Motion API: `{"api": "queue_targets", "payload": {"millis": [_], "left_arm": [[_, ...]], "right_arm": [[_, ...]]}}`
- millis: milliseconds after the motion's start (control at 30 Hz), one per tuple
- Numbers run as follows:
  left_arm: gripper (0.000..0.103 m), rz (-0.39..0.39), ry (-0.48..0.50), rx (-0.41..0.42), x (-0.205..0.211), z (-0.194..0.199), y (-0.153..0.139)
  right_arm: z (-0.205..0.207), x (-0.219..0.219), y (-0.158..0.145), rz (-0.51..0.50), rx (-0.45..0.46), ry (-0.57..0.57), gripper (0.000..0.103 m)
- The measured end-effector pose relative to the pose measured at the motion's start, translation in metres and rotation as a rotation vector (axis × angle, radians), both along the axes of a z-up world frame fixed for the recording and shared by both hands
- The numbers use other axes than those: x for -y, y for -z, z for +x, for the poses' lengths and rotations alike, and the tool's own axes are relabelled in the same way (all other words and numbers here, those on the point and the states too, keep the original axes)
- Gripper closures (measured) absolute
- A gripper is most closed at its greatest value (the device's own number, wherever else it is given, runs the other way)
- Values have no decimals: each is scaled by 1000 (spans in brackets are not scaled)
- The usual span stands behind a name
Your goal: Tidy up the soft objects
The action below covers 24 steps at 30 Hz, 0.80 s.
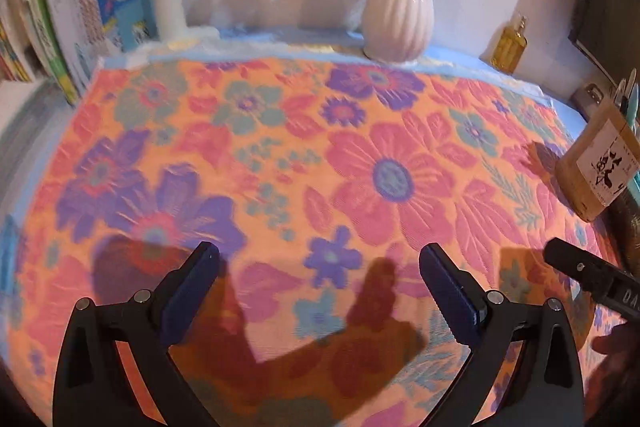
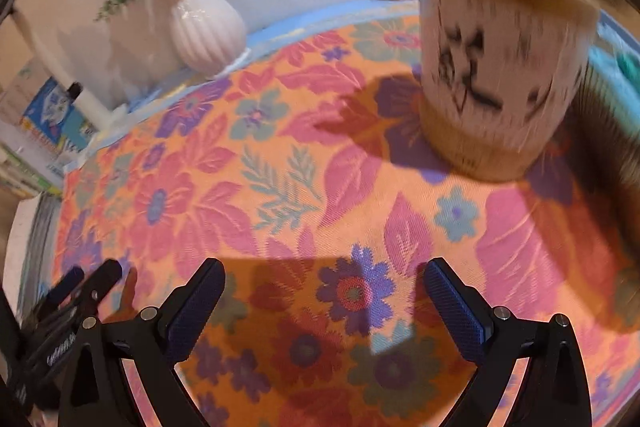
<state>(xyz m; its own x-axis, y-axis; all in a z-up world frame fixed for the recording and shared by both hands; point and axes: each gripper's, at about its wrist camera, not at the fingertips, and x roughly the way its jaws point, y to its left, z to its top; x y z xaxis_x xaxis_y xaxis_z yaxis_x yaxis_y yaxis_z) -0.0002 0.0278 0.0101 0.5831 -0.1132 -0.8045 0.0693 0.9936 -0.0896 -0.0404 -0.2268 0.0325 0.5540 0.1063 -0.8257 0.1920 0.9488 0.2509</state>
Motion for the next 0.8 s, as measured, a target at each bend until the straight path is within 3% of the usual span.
{"api": "queue_targets", "payload": {"millis": [33,67,100,167,233,800], "left_arm": [[0,23,7,-15,8,1,8],[0,113,10,7,20,0,10],[0,140,10,21,26,-1,9],[1,144,-30,16,30,0,10],[0,68,-81,0,23,3,9],[0,69,-92,0,25,-1,4]], "right_arm": [[-2,-4,1,-35,26,6,0],[-2,-9,4,-76,41,14,0],[-3,-16,6,-131,63,24,0],[6,-29,10,-270,-8,61,0],[7,-26,10,-251,-16,124,0],[4,-23,9,-246,-12,127,0]]}}
